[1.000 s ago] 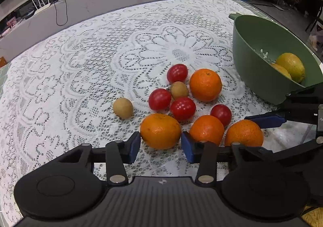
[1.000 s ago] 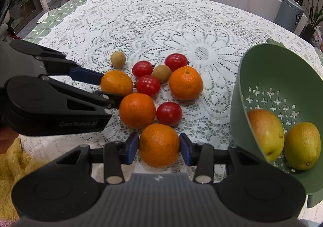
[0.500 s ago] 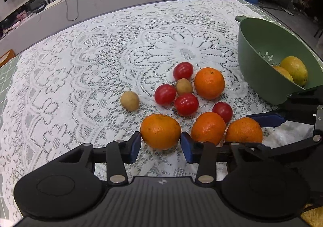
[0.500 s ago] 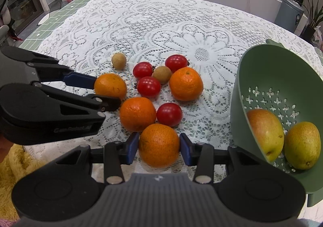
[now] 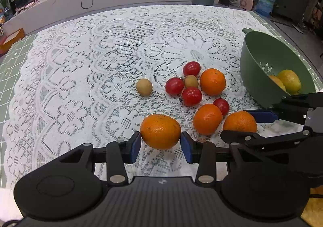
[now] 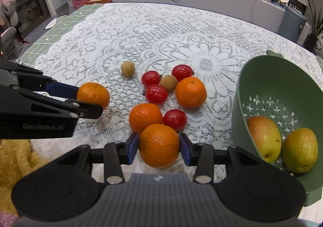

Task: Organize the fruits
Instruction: 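Carry both oranges toward the green colander with both tools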

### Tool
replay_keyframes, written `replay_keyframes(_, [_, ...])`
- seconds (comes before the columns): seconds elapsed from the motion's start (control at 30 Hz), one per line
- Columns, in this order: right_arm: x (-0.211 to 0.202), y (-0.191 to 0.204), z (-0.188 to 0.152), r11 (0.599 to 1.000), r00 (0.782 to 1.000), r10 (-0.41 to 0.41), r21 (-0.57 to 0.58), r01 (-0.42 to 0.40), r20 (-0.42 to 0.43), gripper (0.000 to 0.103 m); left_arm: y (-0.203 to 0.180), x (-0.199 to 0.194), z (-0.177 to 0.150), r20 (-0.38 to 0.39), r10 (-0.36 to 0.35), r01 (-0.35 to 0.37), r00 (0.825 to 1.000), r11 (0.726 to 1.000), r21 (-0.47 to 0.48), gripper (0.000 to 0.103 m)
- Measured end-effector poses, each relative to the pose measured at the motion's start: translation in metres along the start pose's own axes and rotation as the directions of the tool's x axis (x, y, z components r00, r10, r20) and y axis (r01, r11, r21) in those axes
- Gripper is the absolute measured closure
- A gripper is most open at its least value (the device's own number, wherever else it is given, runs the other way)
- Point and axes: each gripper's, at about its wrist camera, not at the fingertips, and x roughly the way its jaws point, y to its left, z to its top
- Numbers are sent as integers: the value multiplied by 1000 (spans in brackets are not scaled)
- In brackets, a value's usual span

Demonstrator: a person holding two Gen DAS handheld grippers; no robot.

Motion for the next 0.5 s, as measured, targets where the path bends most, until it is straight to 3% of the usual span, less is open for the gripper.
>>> replay_keyframes(0.33, [-28,-3,-2,998,998,51,-27,-50,43,62,-14,-28,-1,26,-22,22,999,999,-23,55])
replay_keyframes(0.5, [-44,-8,1,994,996,60,-99,-54,59,62,-32,-38,8,32,-40,40,999,999,-3,55])
